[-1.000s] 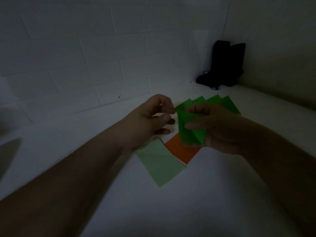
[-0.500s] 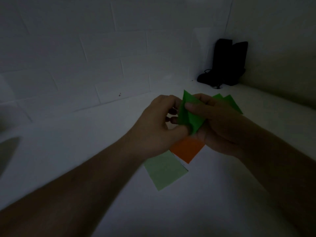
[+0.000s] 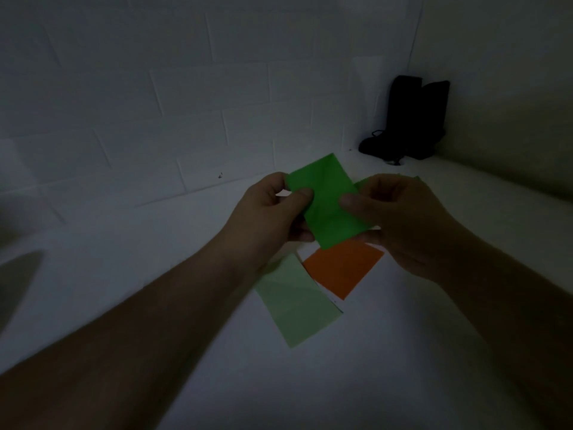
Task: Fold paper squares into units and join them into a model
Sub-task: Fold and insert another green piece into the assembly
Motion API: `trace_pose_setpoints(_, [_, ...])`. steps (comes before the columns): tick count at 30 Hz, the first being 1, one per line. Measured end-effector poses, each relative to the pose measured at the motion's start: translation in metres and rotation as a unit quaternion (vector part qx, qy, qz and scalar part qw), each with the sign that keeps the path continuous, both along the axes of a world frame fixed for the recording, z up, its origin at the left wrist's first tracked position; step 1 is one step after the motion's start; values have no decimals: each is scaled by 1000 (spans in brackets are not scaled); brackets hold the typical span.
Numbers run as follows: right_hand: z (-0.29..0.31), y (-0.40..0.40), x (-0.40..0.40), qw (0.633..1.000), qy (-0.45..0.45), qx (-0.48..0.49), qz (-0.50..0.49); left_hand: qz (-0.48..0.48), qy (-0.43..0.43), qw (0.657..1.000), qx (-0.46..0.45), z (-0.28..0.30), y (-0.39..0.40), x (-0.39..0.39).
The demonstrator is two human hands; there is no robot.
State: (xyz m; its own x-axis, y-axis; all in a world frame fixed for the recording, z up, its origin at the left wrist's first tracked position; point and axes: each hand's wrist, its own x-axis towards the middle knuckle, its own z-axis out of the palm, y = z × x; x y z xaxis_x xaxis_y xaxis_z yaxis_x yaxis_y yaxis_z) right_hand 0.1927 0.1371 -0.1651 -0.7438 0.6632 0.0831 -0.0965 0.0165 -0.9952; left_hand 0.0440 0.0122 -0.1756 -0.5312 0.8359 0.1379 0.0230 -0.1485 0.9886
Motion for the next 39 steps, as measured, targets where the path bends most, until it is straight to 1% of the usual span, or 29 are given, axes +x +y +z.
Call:
trace_pose_setpoints(2, [-1,0,-1,999,5,31,-22,-8,-18,1000,-1,0,0,1])
trace_pose_setpoints(5, [-6,0,-2,991,7,125,-44,-32,-49,998,13,1,0,1])
trace_pose_setpoints(9, [-10,2,-2,977,9,209,-40,-42,-30,999,10,1,-2,-2])
trace_pose_setpoints(12, [-9,6,2,964,-35,264,-20,-42,-25,999,-5,1,-3,-6])
trace_pose_setpoints(14, [-8,7,4,963,-64,260,17,-43,-28,998,-20,2,-3,-8])
trace_pose_setpoints(17, [-9,10,4,975,-60,203,74,-52,-58,996,-32,1,-4,-12])
trace_pose_setpoints(19, [-12,13,2,971,-42,214,102,-74,-85,993,-34,0,-5,-13])
trace_pose_setpoints(21, [-16,16,2,962,-26,246,118,-102,-98,989,-44,-1,-5,-12])
trace_pose_setpoints(26, [-17,19,4,950,-20,303,77,-165,-154,973,-52,1,-6,-9])
trace_pose_setpoints(30, [-11,15,7,941,3,326,88,-192,-193,961,-53,2,-7,-8])
trace_pose_setpoints(33, [-9,14,7,937,14,335,102,-192,-204,958,-53,3,-6,-7])
trace_pose_setpoints(36, [-9,13,6,936,19,340,92,-184,-203,960,-54,4,-6,-8])
trace_pose_setpoints(39, [-8,13,6,921,-9,384,63,-174,-200,962,-59,4,-7,-9])
